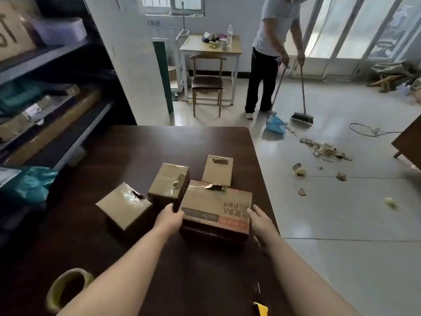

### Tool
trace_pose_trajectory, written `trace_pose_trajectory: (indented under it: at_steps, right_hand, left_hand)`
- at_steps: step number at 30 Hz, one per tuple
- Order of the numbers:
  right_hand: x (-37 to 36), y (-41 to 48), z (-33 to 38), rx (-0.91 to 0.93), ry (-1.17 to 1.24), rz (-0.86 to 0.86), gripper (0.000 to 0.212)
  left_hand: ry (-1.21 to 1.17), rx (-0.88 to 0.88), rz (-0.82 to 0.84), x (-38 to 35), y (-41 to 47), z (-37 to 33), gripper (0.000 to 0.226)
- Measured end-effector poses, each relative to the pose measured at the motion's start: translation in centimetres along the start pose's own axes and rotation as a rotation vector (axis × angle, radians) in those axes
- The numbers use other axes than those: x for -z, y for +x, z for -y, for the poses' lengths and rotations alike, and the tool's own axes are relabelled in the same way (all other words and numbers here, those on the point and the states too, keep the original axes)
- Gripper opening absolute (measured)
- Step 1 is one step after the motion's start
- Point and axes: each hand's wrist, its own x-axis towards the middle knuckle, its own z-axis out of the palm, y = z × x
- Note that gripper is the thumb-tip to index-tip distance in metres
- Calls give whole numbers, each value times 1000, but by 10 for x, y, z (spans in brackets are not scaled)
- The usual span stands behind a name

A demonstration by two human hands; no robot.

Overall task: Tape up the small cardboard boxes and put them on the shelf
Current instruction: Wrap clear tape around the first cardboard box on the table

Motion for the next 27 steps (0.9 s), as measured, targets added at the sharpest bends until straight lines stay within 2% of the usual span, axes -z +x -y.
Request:
trace_pose_trajectory:
  at_steps: [2,5,8,9,12,13,17,21,24,27]
  right_hand:
    - [-4,16,-6,-63,40,31,51]
    - [-8,22,-11,-102,98,103,36]
    - [-10,13,-9,-83,88,96,35]
    - [-11,10,-8,-99,94,106,37]
    - [-14,-4,-11,-126,84,122,45]
    - [-16,-9,-13,-133,79,130,46]
    - [-27,-36,-21,-139,92,141,41]
    - [-42,-74,-25,-81,99,156,26]
    - [-52,-99,-29,-54,98,153,22]
    - [-64,-128,-34,-40,84,160,21]
  left_hand:
    - [36,-7,-7,-4,7,-3,53]
    - [37,-3,19,-9,13,-3,39]
    - [66,13,13,-8,8,2,48]
    - [75,15,2,-7,6,5,43]
    - [98,-9,-20,2,-10,15,8]
    - [98,-7,-22,6,-15,18,5]
    - [75,4,-32,25,-41,32,30]
    - [48,-2,-54,45,-63,49,26]
    - [28,2,-82,56,-79,62,33]
    - [15,13,-90,71,-99,81,26]
